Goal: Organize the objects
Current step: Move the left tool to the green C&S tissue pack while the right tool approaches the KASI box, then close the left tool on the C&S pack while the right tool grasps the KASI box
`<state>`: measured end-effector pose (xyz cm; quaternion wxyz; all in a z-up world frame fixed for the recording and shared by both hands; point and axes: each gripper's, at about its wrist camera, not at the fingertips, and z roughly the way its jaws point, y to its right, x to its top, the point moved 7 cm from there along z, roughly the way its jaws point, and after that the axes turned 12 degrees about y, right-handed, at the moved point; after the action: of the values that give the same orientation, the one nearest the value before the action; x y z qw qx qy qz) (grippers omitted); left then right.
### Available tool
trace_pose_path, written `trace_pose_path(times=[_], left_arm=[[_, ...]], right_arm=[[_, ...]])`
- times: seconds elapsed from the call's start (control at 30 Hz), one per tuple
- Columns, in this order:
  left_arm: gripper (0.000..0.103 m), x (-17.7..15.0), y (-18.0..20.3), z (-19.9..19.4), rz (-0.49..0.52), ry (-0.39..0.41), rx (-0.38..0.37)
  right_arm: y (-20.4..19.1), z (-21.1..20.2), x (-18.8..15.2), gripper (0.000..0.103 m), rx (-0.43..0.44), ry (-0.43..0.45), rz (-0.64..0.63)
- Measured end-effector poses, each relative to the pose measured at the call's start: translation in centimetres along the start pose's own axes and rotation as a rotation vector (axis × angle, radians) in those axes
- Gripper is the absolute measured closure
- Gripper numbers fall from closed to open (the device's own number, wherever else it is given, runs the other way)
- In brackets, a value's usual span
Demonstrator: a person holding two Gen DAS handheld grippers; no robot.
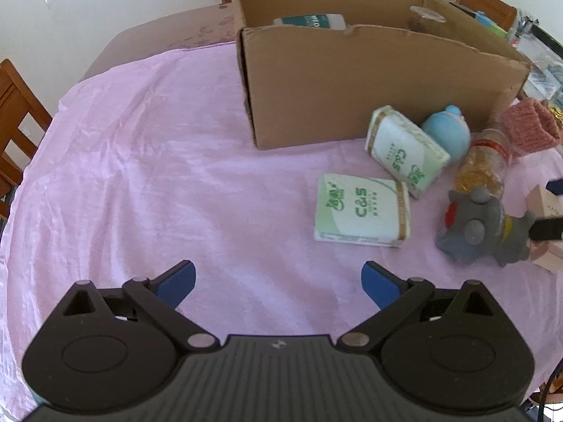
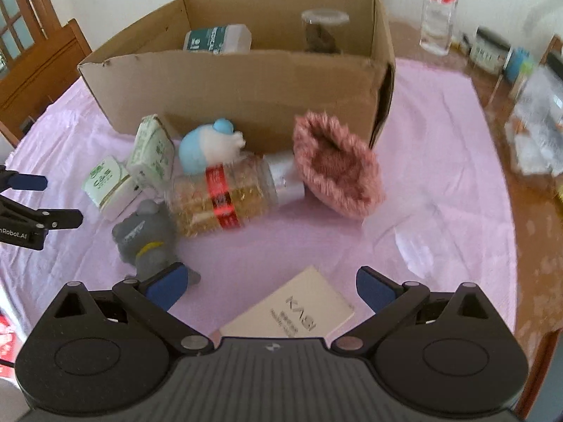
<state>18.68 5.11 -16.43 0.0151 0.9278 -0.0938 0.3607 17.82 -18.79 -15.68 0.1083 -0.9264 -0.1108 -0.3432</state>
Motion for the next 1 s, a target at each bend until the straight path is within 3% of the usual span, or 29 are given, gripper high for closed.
trace_pose_path(times=[0.23, 0.63, 0.83, 1.0], left_arm=[[0.003, 0.3, 1.0, 0.0, 0.023, 0.003, -0.022], [0.003, 0.7, 4.0, 0.7, 0.097, 0.025, -0.095], [0.003, 1.3, 4.9, 2.1, 0.114, 0.039, -0.098], [0.003, 2.1, 4.9, 3.2, 0.104, 0.06, -0.104]], right_arm=[[-2.3, -0.9, -2.0, 0.0, 0.115, -0.089, 0.004], [-4.3, -1.3, -5.1, 0.0, -0.019, -0.04, -0.177], [-3.7, -2.0, -5.7, 0.0, -0.026, 0.038, -0.16], [-3.7, -1.9, -5.5, 0.0, -0.026, 0.036, -0.16]])
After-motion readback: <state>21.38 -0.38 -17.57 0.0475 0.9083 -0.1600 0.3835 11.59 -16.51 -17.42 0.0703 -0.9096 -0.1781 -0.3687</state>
